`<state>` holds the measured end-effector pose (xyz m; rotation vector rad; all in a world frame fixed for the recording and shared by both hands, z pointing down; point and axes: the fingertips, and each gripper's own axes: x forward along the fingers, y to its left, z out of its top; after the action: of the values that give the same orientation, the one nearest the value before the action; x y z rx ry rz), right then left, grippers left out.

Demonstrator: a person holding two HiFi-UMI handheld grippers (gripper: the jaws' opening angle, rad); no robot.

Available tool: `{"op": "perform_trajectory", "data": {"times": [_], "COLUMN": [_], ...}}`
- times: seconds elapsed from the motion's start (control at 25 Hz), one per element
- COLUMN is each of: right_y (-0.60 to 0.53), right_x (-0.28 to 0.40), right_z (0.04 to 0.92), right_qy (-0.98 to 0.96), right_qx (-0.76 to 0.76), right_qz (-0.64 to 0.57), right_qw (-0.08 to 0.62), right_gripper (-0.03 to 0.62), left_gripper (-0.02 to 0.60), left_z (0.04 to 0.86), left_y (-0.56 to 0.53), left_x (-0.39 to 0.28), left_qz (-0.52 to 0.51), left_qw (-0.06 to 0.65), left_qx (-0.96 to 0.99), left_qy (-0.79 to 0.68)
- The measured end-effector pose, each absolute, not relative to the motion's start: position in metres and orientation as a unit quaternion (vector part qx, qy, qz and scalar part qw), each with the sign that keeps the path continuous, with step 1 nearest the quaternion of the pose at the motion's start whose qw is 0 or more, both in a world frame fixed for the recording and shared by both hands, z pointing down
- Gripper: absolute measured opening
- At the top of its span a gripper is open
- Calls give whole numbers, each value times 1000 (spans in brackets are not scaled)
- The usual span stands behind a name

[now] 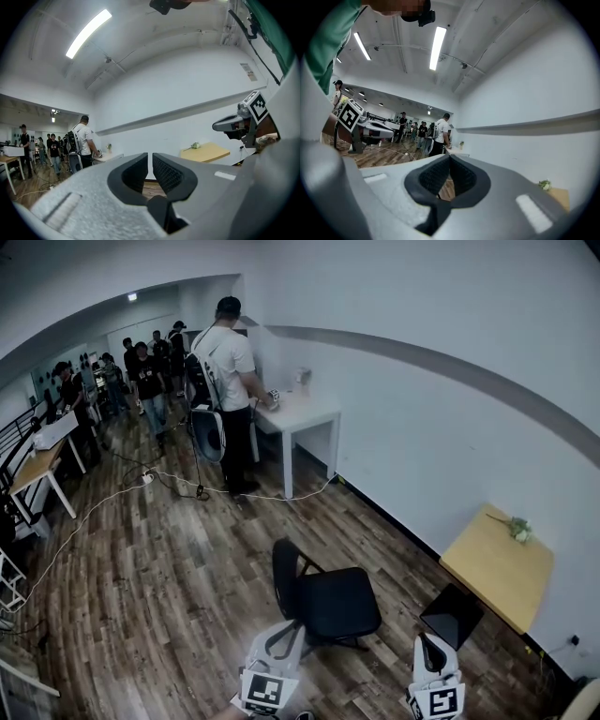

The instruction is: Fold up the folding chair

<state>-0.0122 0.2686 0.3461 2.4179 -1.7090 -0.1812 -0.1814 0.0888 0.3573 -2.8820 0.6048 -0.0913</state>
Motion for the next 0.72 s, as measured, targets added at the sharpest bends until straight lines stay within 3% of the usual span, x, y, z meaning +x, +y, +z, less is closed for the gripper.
{"op": "perform_trajectory", "data": {"times": [0.36, 0.72], "right_y": [236, 162], "right_x": [38, 145], "right_z": [374, 398], "right_qy": [-576, -616], "right_qx": [813, 784], "right_qz": [-28, -13], "right_qw": [86, 76], "right_gripper": [3, 3], "left_gripper": [40, 40], "left_z": [378, 389], "left_y": [57, 1], "left_x": [-146, -62], "left_qz": [-56, -76], "left_qw": [91, 97], "left_qx": [-972, -957], "left_qy": [209, 263]}}
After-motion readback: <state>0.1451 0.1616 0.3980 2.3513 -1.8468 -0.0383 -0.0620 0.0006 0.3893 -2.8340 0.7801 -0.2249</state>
